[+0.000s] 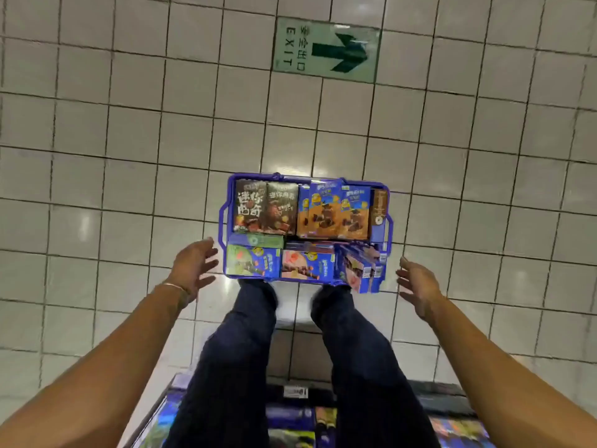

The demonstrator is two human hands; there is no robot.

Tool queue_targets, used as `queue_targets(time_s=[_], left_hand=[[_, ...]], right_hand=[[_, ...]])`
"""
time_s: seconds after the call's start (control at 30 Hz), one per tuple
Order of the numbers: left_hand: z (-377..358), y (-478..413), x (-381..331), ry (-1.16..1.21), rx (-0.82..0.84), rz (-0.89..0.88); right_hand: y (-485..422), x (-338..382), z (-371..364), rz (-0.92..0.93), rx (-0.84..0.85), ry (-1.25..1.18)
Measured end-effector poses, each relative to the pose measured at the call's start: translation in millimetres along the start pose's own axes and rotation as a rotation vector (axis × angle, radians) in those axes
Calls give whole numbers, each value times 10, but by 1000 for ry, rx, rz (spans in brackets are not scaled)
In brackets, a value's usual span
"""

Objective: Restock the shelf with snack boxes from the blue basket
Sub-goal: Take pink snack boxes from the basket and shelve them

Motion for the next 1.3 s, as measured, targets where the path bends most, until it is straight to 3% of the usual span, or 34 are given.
queue_targets(time_s=[0.33,0.63,0.77,0.93,1.3], left_hand=[[-456,-1611,-54,-80,-122,-120],[-513,-1989,75,-84,-86,-78],[-549,-1789,-22,69,-118,-103],[-398,-1170,-359,94,-102,-159],[-10,1477,-1920,99,-81,-370]], right_hand=[[-1325,315,-577,68,-66,-84],[-1608,240,-728,66,26,-199],[-1464,337,-677,84,14,-231],[-967,639,-415,157,28,-179],[1283,1992,807,420,36,-195]])
Point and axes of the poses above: each hand's wrist, its own y-axis away from the middle knuckle, its own z-axis out of the back of the hand, x = y × z, the point moved 8 cm from there along -y, towards the middle knuckle, and after that the axes turned 3 degrees about y, right-handed, at the moved point
